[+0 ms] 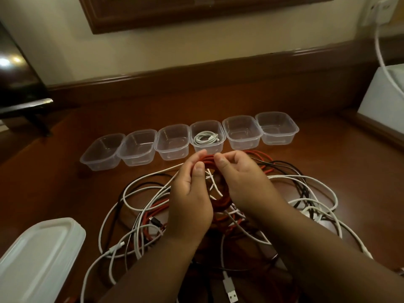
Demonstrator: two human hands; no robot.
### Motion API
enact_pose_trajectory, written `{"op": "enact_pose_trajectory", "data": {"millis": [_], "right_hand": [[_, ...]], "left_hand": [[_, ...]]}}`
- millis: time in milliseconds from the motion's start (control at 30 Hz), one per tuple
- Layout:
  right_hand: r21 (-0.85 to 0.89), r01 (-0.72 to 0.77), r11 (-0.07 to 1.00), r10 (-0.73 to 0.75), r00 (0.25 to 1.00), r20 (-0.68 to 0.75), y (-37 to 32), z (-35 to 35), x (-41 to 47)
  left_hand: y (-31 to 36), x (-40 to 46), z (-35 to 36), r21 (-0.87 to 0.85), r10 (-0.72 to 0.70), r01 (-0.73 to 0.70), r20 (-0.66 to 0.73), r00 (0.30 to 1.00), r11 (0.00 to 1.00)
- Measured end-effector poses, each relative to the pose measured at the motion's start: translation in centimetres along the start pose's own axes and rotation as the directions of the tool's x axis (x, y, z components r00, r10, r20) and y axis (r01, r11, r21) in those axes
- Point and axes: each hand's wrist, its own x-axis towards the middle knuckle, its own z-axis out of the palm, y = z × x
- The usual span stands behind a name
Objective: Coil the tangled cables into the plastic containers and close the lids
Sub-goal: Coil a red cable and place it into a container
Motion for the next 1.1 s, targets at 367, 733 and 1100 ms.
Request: {"op": "enact_pose_trajectory", "data": {"millis": [367, 733, 1100], "right_hand": [[-0.117, 0.352, 0.929, -0.361, 0.930, -0.070, -4.6, -0.4, -3.1], [0.055, 0.302, 0.952, -0.302, 0.953, -0.011, -6.2, 0.1, -9.5], [-0.031, 0.430, 0.902, -0.431, 0.899, -0.078, -8.0, 2.1, -11.2]], "left_hand": [[6.3, -2.1, -2.3, -0.132, 0.005, 0.025, 0.221, 0.975, 0.991], [9.1, -7.8, -4.7, -0.253, -0.167, 0.194, 0.125, 0.978, 0.948], [11.6, -10.2, -5.8, -0.436, -0.220, 0.266, 0.155, 0.963, 0.860]]}}
